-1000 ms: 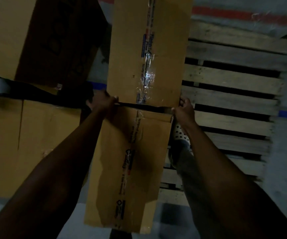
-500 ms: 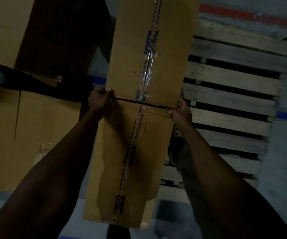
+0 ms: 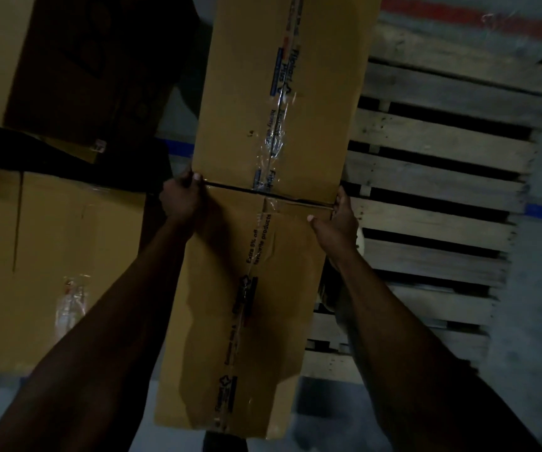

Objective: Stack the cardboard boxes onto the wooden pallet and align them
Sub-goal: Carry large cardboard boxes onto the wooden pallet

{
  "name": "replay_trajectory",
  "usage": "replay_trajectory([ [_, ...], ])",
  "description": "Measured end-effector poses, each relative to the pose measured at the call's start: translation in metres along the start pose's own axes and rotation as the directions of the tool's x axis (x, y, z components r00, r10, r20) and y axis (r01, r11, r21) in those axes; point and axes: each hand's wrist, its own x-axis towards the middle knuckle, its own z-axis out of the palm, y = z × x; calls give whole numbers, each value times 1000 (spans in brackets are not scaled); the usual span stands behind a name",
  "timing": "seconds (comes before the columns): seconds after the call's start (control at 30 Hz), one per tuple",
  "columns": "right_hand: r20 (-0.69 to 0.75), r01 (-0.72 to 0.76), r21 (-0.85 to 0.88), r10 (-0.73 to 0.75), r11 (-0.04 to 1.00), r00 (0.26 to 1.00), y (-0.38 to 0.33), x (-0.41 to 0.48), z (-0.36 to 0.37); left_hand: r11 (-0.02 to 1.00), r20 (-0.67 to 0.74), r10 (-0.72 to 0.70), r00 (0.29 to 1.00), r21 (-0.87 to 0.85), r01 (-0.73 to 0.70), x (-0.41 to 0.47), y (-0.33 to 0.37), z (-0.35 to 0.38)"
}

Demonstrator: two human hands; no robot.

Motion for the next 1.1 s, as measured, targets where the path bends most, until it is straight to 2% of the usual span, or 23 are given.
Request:
replay_trajectory([
  [0.17, 40, 5, 77, -8, 997, 999, 5, 2, -2, 997, -26, 49, 998, -66, -51, -7, -3, 2],
  [0.57, 37, -12, 139, 7, 990, 999, 10, 3, 1, 983, 24, 7, 1000, -182, -2, 8, -23, -4],
  [0.7, 42, -14, 100, 10, 995, 999, 10, 4, 3, 978, 34, -25, 999, -208, 32, 23, -43, -2],
  [0.83, 47, -16, 54, 14, 998, 999, 7, 2, 1, 975, 66, 7, 998, -222, 8, 29, -56, -1],
  [0.93, 76, -12, 36, 9, 999, 997, 5, 2, -1, 979, 87, 2, 996, -205, 16, 21, -43, -4],
  [1.1, 109, 4, -126, 10, 992, 994, -14, -21, 0, 977, 198, -9, 980, -209, 51, -27, 0, -19],
])
